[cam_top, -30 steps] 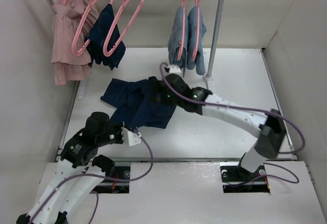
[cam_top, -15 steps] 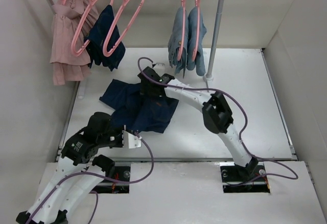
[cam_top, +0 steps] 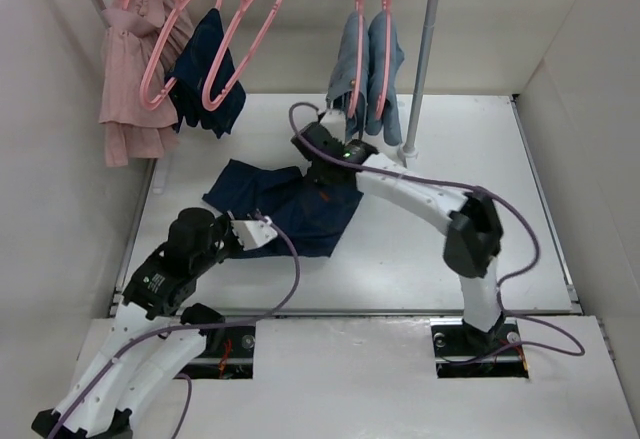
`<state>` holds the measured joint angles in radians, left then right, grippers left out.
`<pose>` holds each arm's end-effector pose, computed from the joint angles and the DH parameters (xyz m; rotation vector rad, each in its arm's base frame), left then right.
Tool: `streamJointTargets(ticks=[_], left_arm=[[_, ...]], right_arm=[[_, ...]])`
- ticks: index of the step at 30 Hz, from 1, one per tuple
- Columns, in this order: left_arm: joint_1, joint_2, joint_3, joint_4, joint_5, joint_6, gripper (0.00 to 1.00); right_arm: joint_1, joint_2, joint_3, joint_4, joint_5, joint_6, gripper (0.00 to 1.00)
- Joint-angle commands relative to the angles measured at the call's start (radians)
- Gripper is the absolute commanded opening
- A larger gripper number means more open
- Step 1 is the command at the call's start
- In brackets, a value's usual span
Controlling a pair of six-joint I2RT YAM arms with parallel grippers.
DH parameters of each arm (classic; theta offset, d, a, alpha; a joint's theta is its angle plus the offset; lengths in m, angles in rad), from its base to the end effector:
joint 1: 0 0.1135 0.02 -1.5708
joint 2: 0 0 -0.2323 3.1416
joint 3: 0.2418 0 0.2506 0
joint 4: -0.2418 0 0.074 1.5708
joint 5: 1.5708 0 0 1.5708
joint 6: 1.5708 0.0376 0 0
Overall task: Place the trousers on the hanger
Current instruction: Flatten out the trousers at the center of the board.
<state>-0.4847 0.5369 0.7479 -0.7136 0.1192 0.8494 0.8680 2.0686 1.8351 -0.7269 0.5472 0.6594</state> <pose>0.1247 -0.0707 0.2883 1.3379 1.5809 0.1005 0.3008 0.3249 0.2327 -0.0378 2.3458 0.0355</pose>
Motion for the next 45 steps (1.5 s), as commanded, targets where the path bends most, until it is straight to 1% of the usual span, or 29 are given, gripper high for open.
streamJointTargets(ticks=[1,2,3,4,5,7,9,10,11,12,14,15,18,20,21,23,24,25,27,28,29,31,32,34,35,36,39,43,45], left_arm=[[-0.005,0.002,0.030,0.257,-0.269,-0.066,0.00],[0.004,0.002,0.063,0.285,-0.295,-0.065,0.00],[0.005,0.017,0.085,0.307,-0.318,-0.052,0.00],[0.005,0.032,0.109,0.324,-0.351,-0.043,0.00],[0.005,0.049,0.173,0.336,-0.351,-0.033,0.00],[0.005,0.103,0.244,0.345,-0.362,-0.033,0.00],[0.005,0.136,0.339,0.326,-0.326,-0.033,0.00],[0.005,0.164,0.364,0.309,-0.300,-0.020,0.00],[0.005,0.176,0.384,0.290,-0.230,-0.019,0.00],[0.005,0.187,0.408,0.243,-0.187,-0.019,0.00],[0.005,0.209,0.409,0.168,-0.081,0.034,0.00],[0.005,0.222,0.387,0.114,0.016,0.049,0.00],[0.005,0.258,0.334,0.083,0.138,0.076,0.00],[0.005,0.297,0.265,0.086,0.152,0.085,0.00],[0.005,0.313,0.242,0.104,0.152,0.070,0.00],[-0.005,0.348,0.187,0.195,0.090,0.030,0.00],[-0.018,0.389,0.176,0.222,0.058,0.013,0.00],[-0.018,0.412,0.166,0.244,-0.008,0.002,0.03],[-0.043,0.480,0.166,0.258,-0.062,-0.010,0.21],[-0.067,0.498,0.166,0.258,-0.084,-0.010,0.31],[-0.080,0.515,0.166,0.214,-0.096,-0.010,0.47],[-0.109,0.555,0.147,0.154,-0.096,0.004,0.64],[-0.118,0.564,0.136,0.135,-0.096,0.004,0.73],[-0.127,0.577,0.091,0.114,-0.096,-0.053,0.92],[-0.127,0.577,0.075,0.114,-0.096,-0.070,0.98],[-0.137,0.577,0.042,0.123,-0.086,-0.082,1.00],[-0.147,0.568,0.004,0.184,-0.075,-0.148,1.00],[-0.169,0.615,-0.007,0.261,-0.075,-0.265,1.00],[-0.169,0.662,-0.019,0.282,-0.075,-0.291,1.00]], right_arm=[[0.025,-0.273,0.043,0.034,0.148,-0.098,0.00],[0.025,-0.325,0.017,0.034,0.148,-0.115,0.00],[0.025,-0.431,-0.008,0.073,0.148,-0.124,0.00],[0.034,-0.483,-0.038,0.089,0.113,-0.124,0.00],[0.034,-0.534,-0.118,0.107,0.096,-0.124,0.00],[0.046,-0.674,-0.204,0.119,0.079,-0.091,0.00],[0.058,-0.755,-0.340,0.090,0.069,-0.032,0.00],[0.071,-0.827,-0.390,0.048,0.069,0.045,0.00],[0.071,-0.862,-0.443,0.032,0.060,0.087,0.00],[0.071,-0.896,-0.550,0.032,0.045,0.117,0.00],[0.071,-0.978,-0.638,0.032,0.017,0.191,0.00],[0.071,-0.996,-0.672,0.032,-0.001,0.209,0.00],[0.071,-1.036,-0.769,0.057,-0.001,0.270,0.02],[0.071,-1.059,-0.838,0.057,-0.001,0.322,0.02],[0.071,-1.070,-0.865,0.043,0.008,0.391,0.02],[0.071,-1.097,-0.948,0.021,0.025,0.472,0.02],[0.071,-1.132,-0.977,-0.018,0.025,0.567,0.03],[0.054,-1.153,-1.003,-0.038,0.034,0.606,0.12],[-0.035,-1.211,-1.080,-0.061,-0.006,0.641,0.27],[-0.072,-1.228,-1.100,-0.062,-0.025,0.641,0.54],[-0.134,-1.239,-1.114,-0.062,-0.062,0.641,0.67],[-0.173,-1.239,-1.123,-0.080,-0.076,0.605,0.82],[-0.187,-1.227,-1.123,-0.091,-0.076,0.605,1.00],[-0.221,-1.169,-1.099,-0.112,-0.063,0.591,1.00],[-0.233,-1.147,-1.088,-0.112,-0.062,0.559,1.00],[-0.259,-1.127,-1.088,-0.097,-0.062,0.539,1.00],[-0.309,-1.046,-1.062,-0.057,-0.091,0.508,1.00],[-0.461,-1.004,-1.103,0.027,-0.147,0.508,1.00],[-0.497,-0.995,-1.123,0.131,-0.179,0.459,1.00]])
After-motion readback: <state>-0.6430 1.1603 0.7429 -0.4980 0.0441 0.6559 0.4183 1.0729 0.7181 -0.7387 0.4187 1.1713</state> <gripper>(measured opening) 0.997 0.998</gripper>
